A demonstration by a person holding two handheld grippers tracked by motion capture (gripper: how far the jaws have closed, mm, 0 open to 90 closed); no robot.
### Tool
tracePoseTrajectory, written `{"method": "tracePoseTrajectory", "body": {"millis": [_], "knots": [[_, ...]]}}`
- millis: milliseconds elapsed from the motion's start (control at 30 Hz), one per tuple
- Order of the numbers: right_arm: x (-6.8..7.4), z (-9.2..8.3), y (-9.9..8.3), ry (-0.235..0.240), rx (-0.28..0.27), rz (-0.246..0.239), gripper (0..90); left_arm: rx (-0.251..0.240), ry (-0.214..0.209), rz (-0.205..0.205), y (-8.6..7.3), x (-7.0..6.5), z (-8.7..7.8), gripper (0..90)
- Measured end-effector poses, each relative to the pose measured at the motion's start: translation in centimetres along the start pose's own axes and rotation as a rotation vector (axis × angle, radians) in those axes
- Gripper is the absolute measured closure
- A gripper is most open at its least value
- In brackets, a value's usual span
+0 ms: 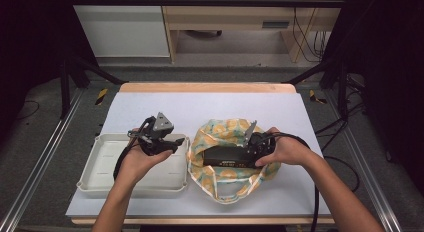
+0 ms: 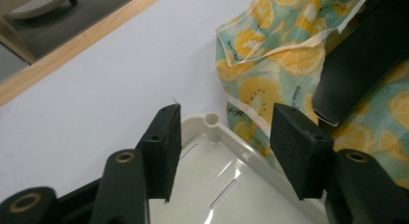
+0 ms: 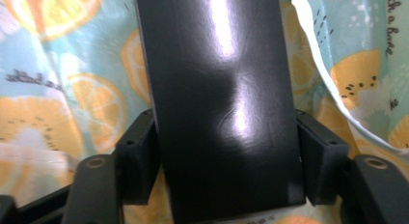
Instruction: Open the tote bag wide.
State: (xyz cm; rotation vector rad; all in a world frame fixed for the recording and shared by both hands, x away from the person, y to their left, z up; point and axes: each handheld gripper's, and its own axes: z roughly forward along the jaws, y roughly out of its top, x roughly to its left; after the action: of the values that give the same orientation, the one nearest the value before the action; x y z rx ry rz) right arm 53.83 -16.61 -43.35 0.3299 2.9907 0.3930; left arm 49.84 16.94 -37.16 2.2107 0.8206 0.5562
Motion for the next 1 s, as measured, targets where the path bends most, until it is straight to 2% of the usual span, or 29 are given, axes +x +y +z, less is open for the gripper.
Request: {"method": "tracePoseTrajectory", "body": {"millis": [100, 300, 500, 600, 700, 767, 867, 900, 1000], "knots": [[0.0, -0.1, -0.1, 0.011, -0.004, 0.002, 39.4, 0.010, -0.012, 0.007, -0.1, 0.0, 0.1, 39.7], [0.5, -0.4, -0.4, -0.007, -0.007, -0.044, 42.7, 0.018, -0.016, 0.013, 0.0, 0.1, 0.0, 32.4], [1.2, -1.2, -0.7, -0.020, -0.029, -0.082, 43.2, 0.015, -0.027, 0.029, 0.8, 0.3, 0.0, 29.2], [1.5, -1.6, -0.9, -0.019, -0.040, -0.087, 43.3, 0.029, -0.060, 0.073, 1.8, 0.2, 0.3, 26.9], [1.7, -2.1, -1.1, -0.017, -0.052, -0.099, 43.3, 0.069, -0.074, 0.132, 2.8, 0.1, 0.6, 23.9], [2.0, -2.3, -1.2, -0.028, -0.067, -0.117, 43.3, 0.085, -0.080, 0.154, 3.5, 0.0, 0.7, 23.2], [2.4, -2.6, -1.3, -0.029, -0.068, -0.131, 43.3, 0.092, -0.098, 0.153, 4.4, 0.3, 0.7, 23.0], [2.5, -2.6, -1.3, -0.025, -0.062, -0.139, 43.3, 0.088, -0.100, 0.142, 4.5, 0.5, 0.8, 22.8], [2.6, -2.6, -1.3, -0.016, -0.059, -0.142, 43.3, 0.095, -0.091, 0.132, 4.8, 0.8, 0.8, 22.8]]}}
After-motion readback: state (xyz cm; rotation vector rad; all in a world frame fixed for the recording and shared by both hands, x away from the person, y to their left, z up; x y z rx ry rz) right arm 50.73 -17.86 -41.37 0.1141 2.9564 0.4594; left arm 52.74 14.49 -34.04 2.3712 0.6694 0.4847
